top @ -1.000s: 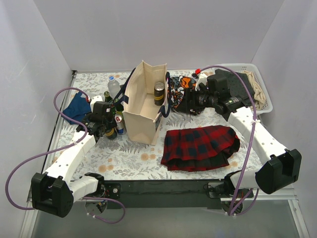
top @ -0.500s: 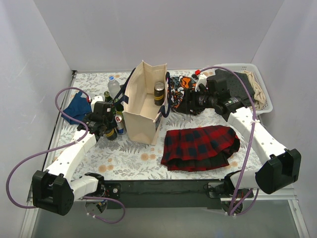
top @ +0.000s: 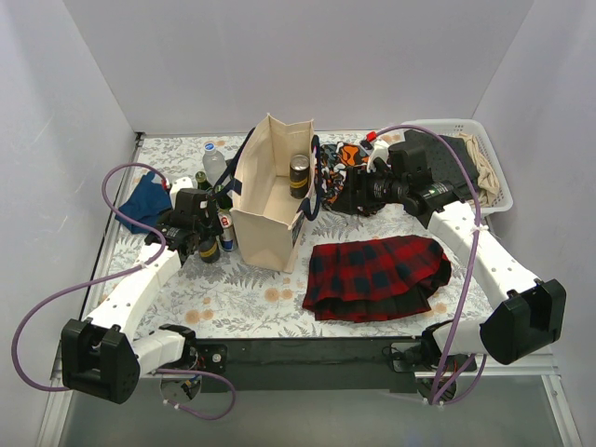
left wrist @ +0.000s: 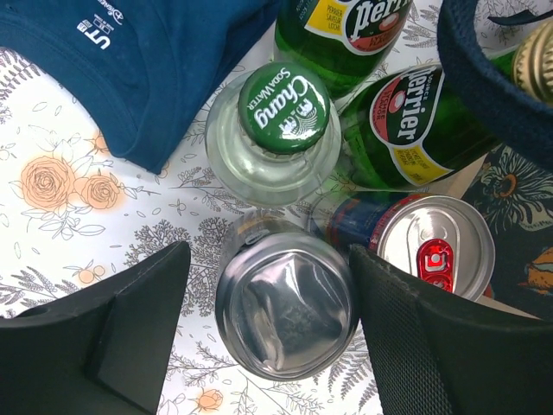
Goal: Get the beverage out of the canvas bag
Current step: Place the drink at the center of the board.
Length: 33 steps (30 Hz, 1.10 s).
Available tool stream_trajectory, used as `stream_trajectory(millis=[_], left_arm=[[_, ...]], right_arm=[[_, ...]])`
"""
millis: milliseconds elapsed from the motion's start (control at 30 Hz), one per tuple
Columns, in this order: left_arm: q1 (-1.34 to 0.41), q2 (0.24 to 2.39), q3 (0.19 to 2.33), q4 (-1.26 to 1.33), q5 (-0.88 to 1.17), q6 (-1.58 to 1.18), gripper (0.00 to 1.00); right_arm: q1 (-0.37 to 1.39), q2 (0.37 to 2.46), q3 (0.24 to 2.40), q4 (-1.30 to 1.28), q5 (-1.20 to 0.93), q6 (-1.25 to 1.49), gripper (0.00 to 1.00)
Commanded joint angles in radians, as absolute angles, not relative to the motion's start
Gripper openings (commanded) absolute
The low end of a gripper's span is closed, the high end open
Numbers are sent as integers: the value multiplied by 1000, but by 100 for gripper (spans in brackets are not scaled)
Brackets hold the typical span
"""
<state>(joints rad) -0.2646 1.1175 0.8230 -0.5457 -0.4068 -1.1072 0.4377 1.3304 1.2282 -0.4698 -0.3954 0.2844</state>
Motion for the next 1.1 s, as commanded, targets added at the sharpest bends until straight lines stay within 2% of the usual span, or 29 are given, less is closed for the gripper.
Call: stream_trajectory(millis=[0, 367, 600, 767, 933, 1067], left_arm=[[-261, 1100, 859, -543, -429, -1101, 73], [-261, 1063, 968, -626, -476, -1089, 74], [-262, 1057, 1185, -693, -448, -1046, 74], [-261, 1110, 1406, -689, -243, -976, 74], [-265, 1279, 1577, -681, 157, -939, 73], [-337, 1417, 1707, -660, 230, -902, 73]], right_arm=[[434, 1312, 1221, -449, -394, 275, 73], [434, 1325, 1230, -449, -403, 273, 73], [434, 1331, 1235, -448, -399, 273, 73], [436, 1338, 1241, -448, -397, 273, 73], [434, 1342, 1249, -448, -390, 275, 73], [434, 1338, 1249, -451, -377, 275, 73]])
